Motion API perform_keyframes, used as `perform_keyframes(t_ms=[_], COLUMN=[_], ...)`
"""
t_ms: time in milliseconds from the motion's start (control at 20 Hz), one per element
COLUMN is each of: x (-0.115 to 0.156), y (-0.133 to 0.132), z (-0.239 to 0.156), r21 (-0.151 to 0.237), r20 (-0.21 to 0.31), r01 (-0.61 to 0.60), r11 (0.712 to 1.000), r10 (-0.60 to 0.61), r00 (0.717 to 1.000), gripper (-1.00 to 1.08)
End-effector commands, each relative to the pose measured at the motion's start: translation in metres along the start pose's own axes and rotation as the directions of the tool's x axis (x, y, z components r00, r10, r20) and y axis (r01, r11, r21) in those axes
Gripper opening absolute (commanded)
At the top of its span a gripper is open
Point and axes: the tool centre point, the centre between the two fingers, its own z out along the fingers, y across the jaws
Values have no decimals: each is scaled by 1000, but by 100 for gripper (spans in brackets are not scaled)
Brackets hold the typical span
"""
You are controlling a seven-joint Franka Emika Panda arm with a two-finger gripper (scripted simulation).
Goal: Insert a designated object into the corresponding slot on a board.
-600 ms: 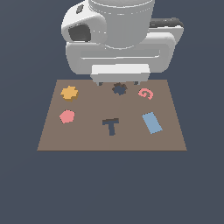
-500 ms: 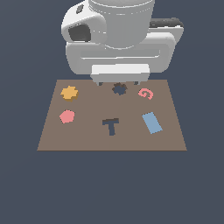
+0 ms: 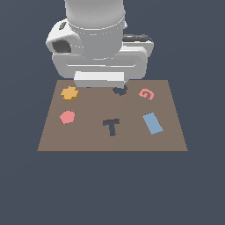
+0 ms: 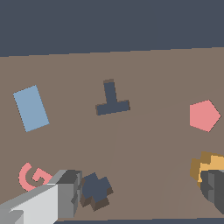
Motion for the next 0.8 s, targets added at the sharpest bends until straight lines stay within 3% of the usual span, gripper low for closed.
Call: perform_keyframes(t_ms=[0, 400, 750], x=[-8, -40, -54], y=[24, 111, 146], z=[16, 74, 98], r21=[-4, -17, -21], r20=[5, 17, 21], r01=[-26, -117, -154], r11=[1000, 993, 988], r10=[26, 118, 154], r00=[1000, 993, 988], gripper=[100, 100, 100])
